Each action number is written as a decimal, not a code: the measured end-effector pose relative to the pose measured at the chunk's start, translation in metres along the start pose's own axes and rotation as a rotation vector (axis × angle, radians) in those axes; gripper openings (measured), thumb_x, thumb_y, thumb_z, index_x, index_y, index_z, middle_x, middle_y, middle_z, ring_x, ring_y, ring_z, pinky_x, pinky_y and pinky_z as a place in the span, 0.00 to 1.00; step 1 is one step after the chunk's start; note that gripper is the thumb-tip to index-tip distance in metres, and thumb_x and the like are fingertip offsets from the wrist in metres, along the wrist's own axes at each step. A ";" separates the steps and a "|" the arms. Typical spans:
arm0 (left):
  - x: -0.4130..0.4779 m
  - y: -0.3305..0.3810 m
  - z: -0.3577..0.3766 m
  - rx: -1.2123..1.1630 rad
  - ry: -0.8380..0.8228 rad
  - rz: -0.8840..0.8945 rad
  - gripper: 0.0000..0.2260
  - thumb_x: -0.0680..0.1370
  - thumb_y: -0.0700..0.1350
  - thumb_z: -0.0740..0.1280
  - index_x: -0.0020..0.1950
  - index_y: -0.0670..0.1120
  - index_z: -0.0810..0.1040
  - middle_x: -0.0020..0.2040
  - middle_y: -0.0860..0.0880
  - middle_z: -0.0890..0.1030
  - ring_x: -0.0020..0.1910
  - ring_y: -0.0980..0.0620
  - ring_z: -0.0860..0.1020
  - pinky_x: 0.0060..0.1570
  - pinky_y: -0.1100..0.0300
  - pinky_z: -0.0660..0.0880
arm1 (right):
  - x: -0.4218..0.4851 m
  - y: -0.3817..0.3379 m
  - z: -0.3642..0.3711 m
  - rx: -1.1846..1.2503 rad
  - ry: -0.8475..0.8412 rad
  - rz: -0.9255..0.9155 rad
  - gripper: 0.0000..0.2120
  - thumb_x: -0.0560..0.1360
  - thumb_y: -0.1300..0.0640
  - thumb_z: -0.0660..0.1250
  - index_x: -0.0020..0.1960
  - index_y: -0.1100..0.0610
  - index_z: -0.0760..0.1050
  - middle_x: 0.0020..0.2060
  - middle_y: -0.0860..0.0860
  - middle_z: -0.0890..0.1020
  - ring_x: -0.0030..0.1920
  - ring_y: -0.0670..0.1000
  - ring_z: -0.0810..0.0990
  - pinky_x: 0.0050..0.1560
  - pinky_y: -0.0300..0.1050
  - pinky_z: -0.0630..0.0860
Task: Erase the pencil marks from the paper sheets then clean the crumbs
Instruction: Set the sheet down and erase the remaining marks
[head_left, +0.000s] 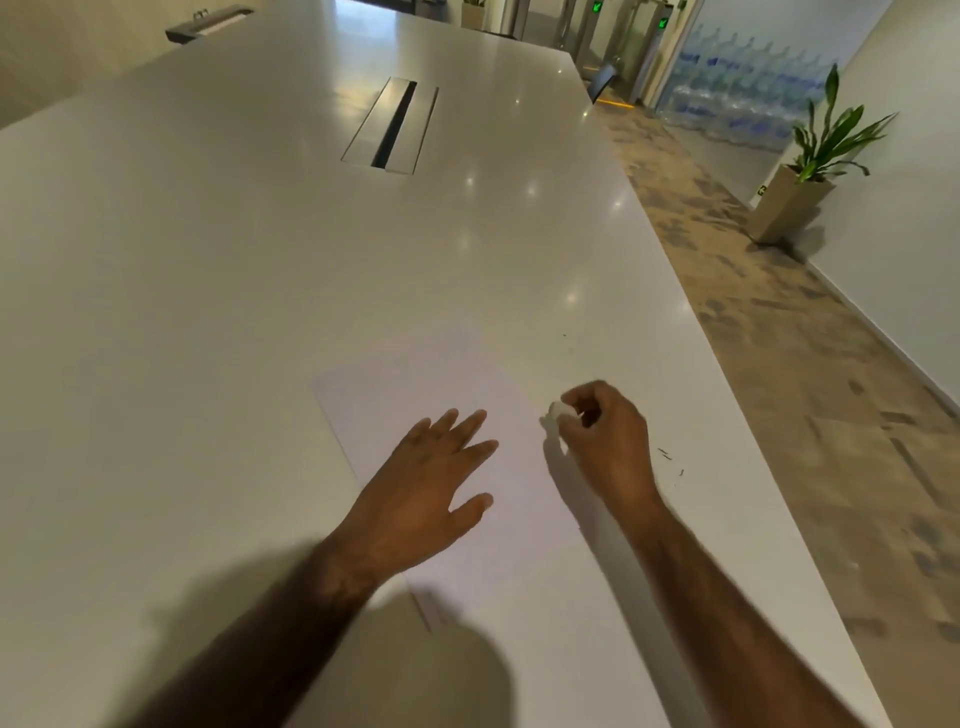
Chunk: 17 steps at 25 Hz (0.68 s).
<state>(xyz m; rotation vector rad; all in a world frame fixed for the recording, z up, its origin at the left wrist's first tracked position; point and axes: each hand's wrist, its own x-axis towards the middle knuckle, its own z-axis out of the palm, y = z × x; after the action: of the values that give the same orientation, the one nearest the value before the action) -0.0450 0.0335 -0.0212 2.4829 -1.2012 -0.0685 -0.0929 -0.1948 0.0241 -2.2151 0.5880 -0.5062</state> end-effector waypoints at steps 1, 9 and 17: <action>0.001 0.002 0.000 0.028 -0.073 -0.050 0.37 0.80 0.73 0.52 0.85 0.56 0.53 0.85 0.54 0.42 0.84 0.52 0.41 0.82 0.47 0.46 | -0.019 -0.002 -0.002 -0.011 -0.034 -0.009 0.06 0.75 0.59 0.72 0.44 0.48 0.79 0.38 0.42 0.83 0.38 0.39 0.80 0.37 0.28 0.72; 0.001 0.005 0.009 0.172 -0.153 -0.064 0.53 0.68 0.84 0.38 0.83 0.52 0.31 0.81 0.52 0.28 0.81 0.50 0.29 0.80 0.43 0.35 | -0.078 -0.008 0.027 -0.344 -0.212 -0.375 0.08 0.76 0.66 0.65 0.44 0.54 0.78 0.40 0.47 0.73 0.38 0.48 0.74 0.36 0.45 0.74; 0.001 0.005 0.010 0.195 -0.146 -0.071 0.54 0.69 0.83 0.39 0.80 0.47 0.28 0.82 0.48 0.29 0.81 0.50 0.29 0.80 0.43 0.34 | -0.085 -0.015 0.040 -0.299 -0.139 -0.290 0.08 0.79 0.57 0.63 0.41 0.52 0.74 0.39 0.44 0.72 0.37 0.45 0.73 0.37 0.45 0.74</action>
<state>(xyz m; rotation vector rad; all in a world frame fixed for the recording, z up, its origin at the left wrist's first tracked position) -0.0500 0.0267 -0.0289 2.7316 -1.2295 -0.1611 -0.1380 -0.1157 -0.0036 -2.6160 0.2825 -0.4269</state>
